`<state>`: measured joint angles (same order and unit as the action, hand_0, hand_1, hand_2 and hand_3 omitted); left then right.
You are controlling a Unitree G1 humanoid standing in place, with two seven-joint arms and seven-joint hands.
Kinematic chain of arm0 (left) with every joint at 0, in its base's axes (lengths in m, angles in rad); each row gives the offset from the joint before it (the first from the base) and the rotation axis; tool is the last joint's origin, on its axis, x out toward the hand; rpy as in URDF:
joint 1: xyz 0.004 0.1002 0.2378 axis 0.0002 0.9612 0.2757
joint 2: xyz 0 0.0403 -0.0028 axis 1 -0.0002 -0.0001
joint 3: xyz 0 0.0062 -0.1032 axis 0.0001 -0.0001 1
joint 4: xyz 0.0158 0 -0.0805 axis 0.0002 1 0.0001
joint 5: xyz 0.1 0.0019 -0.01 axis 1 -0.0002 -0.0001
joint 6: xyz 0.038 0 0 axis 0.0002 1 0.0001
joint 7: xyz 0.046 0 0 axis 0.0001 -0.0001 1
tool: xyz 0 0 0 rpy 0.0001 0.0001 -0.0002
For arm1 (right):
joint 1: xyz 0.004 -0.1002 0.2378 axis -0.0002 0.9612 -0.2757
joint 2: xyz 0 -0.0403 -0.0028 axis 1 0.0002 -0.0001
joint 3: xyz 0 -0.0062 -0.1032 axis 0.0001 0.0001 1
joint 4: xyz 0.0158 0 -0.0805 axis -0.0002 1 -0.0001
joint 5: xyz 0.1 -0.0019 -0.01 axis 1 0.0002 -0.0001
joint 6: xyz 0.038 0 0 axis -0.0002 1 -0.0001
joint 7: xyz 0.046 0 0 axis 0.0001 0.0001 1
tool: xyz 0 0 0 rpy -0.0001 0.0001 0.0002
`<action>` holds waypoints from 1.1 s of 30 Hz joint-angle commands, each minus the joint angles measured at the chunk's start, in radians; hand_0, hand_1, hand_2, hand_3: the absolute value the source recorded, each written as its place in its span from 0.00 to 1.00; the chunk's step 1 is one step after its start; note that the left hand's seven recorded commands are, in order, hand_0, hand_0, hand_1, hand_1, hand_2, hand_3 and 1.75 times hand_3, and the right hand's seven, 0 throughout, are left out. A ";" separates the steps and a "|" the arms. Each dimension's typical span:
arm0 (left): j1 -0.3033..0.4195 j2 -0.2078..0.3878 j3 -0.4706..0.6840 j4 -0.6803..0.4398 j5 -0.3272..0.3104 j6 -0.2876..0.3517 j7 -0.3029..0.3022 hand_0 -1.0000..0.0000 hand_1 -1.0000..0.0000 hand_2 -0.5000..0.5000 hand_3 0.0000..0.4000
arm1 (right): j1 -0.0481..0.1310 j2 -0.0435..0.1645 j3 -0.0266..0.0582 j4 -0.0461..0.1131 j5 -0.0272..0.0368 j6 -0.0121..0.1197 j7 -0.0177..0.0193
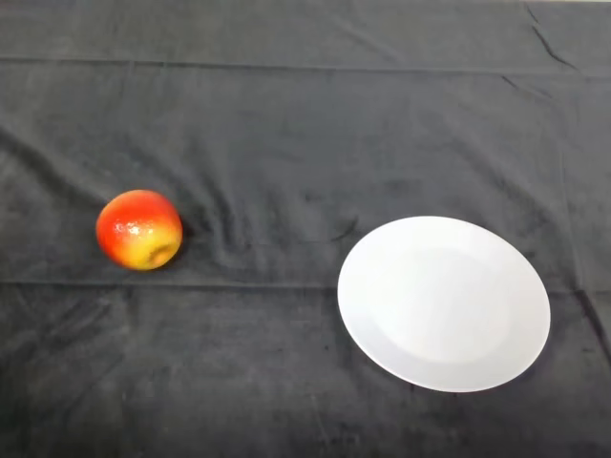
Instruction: Move the apple to the plate
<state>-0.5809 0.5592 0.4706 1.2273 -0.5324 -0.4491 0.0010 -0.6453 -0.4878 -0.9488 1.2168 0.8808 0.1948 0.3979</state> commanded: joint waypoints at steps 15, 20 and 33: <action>-0.053 -0.069 -0.101 -0.069 0.121 -0.017 -0.092 1.00 1.00 0.50 0.00 | -0.014 -0.018 -0.0033 -0.003 0.0175 -0.008 0.0008; -0.055 -0.093 -0.137 -0.075 0.160 -0.027 -0.114 1.00 1.00 0.50 0.00 | -0.014 -0.017 -0.0031 -0.004 0.0174 -0.008 0.0005; -0.050 -0.174 -0.247 -0.091 0.271 -0.072 -0.170 1.00 1.00 0.50 0.00 | -0.013 -0.016 -0.0026 -0.007 0.0173 -0.008 -0.0006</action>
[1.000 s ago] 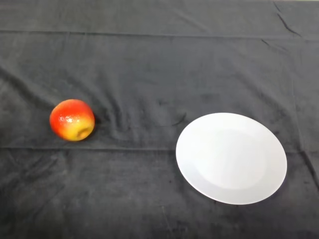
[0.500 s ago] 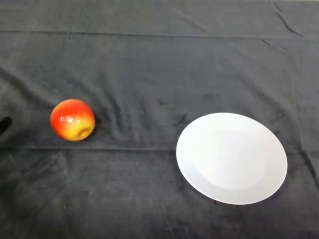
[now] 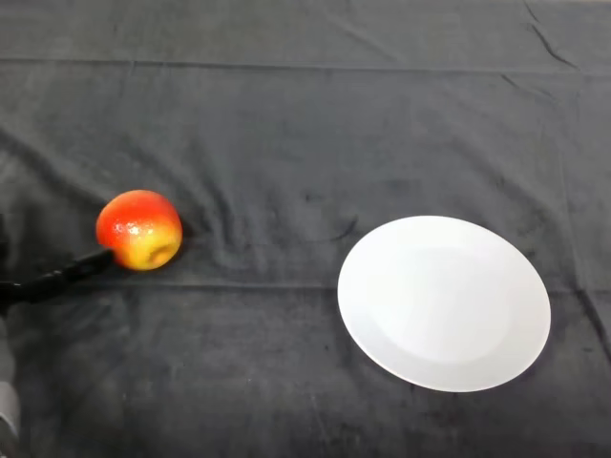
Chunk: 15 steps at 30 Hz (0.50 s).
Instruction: Move the apple to the plate
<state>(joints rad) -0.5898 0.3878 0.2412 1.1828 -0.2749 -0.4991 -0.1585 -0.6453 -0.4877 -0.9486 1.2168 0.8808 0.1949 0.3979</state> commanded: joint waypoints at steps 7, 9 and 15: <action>-0.036 -0.037 -0.072 -0.051 0.062 -0.041 -0.048 1.00 1.00 0.50 0.00 | -0.013 -0.016 -0.0025 -0.008 0.0173 -0.008 -0.0011; -0.034 -0.046 -0.088 -0.051 0.075 -0.046 -0.060 1.00 1.00 0.50 0.00 | -0.013 -0.016 -0.0025 -0.008 0.0173 -0.008 -0.0012; -0.028 -0.061 -0.124 -0.052 0.105 -0.061 -0.089 1.00 1.00 0.50 0.00 | -0.012 -0.015 -0.0023 -0.009 0.0173 -0.008 -0.0016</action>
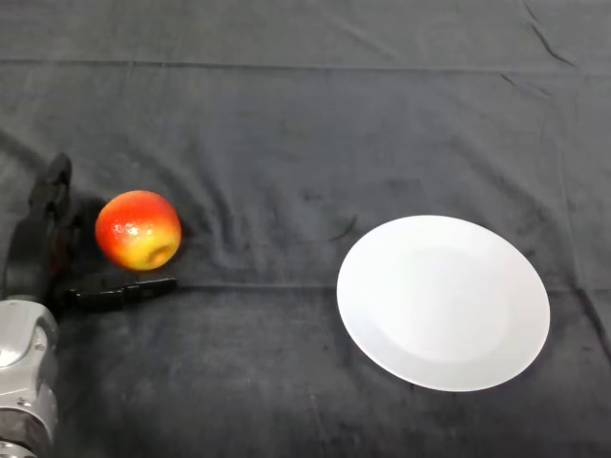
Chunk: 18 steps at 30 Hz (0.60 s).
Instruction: Move the apple to the plate
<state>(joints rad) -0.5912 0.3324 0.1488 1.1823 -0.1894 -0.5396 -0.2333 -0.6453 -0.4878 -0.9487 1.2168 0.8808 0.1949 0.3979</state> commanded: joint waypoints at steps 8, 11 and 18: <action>-0.018 -0.021 -0.078 -0.051 0.057 -0.042 -0.037 0.00 0.00 0.50 1.00 | -0.012 -0.015 -0.0020 -0.009 0.0173 -0.007 -0.0020; -0.016 -0.024 -0.096 -0.049 0.072 -0.046 -0.040 0.00 0.00 0.50 1.00 | -0.012 -0.015 -0.0020 -0.010 0.0174 -0.007 -0.0021; -0.049 -0.038 -0.140 -0.047 0.111 -0.037 -0.033 0.00 0.00 0.50 1.00 | -0.012 -0.015 -0.0019 -0.010 0.0175 -0.007 -0.0023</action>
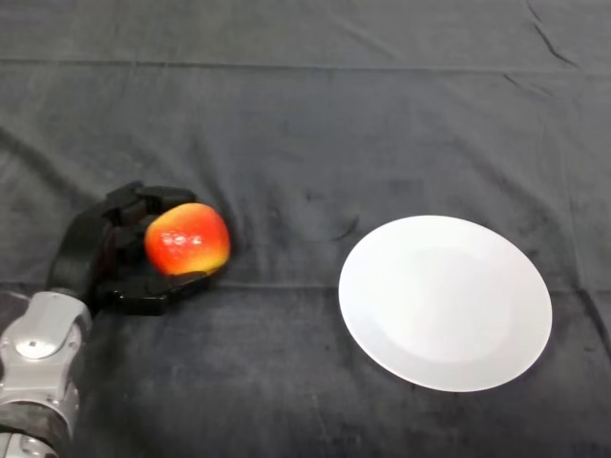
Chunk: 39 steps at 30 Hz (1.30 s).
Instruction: Move the apple to the plate
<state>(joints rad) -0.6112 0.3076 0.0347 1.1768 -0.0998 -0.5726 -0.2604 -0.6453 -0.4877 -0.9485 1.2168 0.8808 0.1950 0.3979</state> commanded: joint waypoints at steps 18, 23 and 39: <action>-0.143 -0.082 -0.140 -0.093 0.094 -0.145 0.020 0.00 0.00 0.50 1.00 | -0.012 -0.015 -0.0020 -0.010 0.0178 -0.007 -0.0024; -0.157 -0.096 -0.169 -0.097 0.105 -0.200 0.031 0.00 0.00 0.50 1.00 | -0.012 -0.015 -0.0021 -0.009 0.0179 -0.007 -0.0022; -0.205 -0.171 -0.332 -0.075 0.132 -0.276 0.100 0.00 0.00 0.50 1.00 | -0.013 -0.016 -0.0026 -0.007 0.0183 -0.007 -0.0013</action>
<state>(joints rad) -0.7356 0.1408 -0.2838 1.1400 0.0085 -0.8147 -0.1672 -0.6453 -0.4878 -0.9486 1.2168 0.8808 0.1949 0.3977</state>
